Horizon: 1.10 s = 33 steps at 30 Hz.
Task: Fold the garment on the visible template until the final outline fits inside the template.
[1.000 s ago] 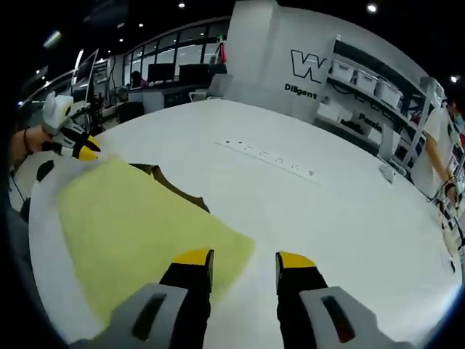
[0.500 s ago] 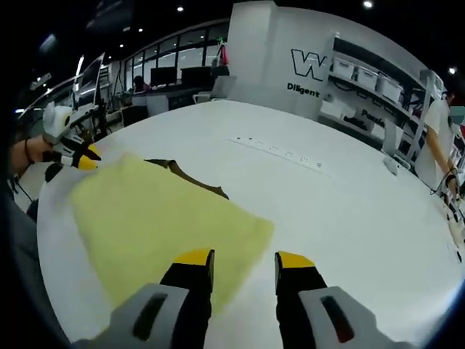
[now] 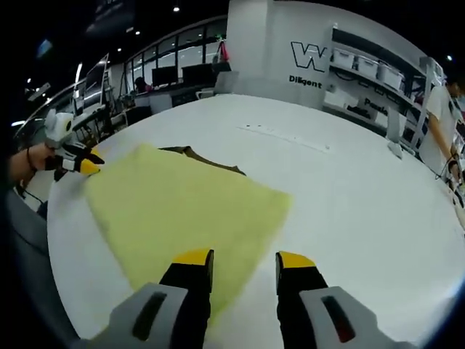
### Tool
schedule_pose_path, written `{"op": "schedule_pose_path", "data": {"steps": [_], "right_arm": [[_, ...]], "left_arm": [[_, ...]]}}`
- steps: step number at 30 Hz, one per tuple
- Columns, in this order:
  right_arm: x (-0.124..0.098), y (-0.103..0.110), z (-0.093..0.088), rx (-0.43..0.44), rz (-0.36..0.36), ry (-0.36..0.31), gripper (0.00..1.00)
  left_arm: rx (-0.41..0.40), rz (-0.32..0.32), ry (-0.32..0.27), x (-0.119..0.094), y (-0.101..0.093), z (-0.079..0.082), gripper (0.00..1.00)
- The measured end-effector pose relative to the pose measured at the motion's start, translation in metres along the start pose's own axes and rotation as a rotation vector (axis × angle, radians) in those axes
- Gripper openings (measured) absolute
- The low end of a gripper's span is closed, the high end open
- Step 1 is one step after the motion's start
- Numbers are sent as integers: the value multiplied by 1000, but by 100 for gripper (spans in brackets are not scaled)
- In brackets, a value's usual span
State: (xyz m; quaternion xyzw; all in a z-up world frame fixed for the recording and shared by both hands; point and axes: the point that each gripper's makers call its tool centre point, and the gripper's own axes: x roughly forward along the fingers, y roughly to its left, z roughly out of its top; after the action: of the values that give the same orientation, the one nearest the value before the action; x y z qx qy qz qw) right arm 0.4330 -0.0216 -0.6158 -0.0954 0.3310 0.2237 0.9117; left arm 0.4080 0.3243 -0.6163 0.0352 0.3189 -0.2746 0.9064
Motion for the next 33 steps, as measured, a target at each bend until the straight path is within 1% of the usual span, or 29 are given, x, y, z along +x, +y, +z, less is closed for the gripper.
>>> {"op": "schedule_pose_path", "data": {"steps": [4,5,6,7,8,12,16,19,22,23,24,26,28,29,30,31,32,33], "right_arm": [[-3,5,-5,13,11,3,30],[-4,8,-9,34,23,2,31],[-6,13,-7,61,45,-28,31],[-7,16,-7,79,57,-40,31],[-10,18,-10,85,64,-35,32],[-16,21,-22,86,64,-22,32],[-24,22,-33,143,74,-29,31],[-30,26,-37,131,75,-39,33],[-34,33,-42,141,102,-41,29],[-33,37,-45,163,127,-40,27],[-33,40,-47,178,148,-39,25],[-33,40,-47,184,148,-38,23],[-34,44,-46,181,166,-44,20],[-34,45,-46,183,174,-45,16],[-33,47,-47,192,187,-38,14],[-33,48,-49,197,190,-28,12],[-32,47,-53,193,189,-7,8],[-33,47,-53,189,190,-11,5]], "left_arm": [[-33,-15,-7,-2,-4,-2,19],[-43,-15,-11,-4,-6,-4,19],[-49,-17,-10,-5,-7,-5,19],[-60,-20,-11,-6,-7,-7,18],[-66,-25,-13,-7,-9,-7,17],[-99,-52,-16,-11,-14,-13,19],[-132,-56,-20,-15,-16,-18,19],[-149,-70,-23,-18,-20,-21,18],[-172,-95,-30,-18,-25,-23,19],[-184,-101,-36,-17,-25,-24,18],[-190,-114,-38,-17,-28,-24,16],[-190,-122,-47,-17,-31,-23,14],[-219,-126,-53,-17,-34,-25,13],[-232,-131,-55,-16,-34,-26,10],[-247,-137,-55,-16,-35,-27,3],[-253,-136,-55,-17,-34,-28,0],[-262,-142,-60,-18,-33,-28,0],[-275,-144,-57,-18,-33,-29,0]]}}
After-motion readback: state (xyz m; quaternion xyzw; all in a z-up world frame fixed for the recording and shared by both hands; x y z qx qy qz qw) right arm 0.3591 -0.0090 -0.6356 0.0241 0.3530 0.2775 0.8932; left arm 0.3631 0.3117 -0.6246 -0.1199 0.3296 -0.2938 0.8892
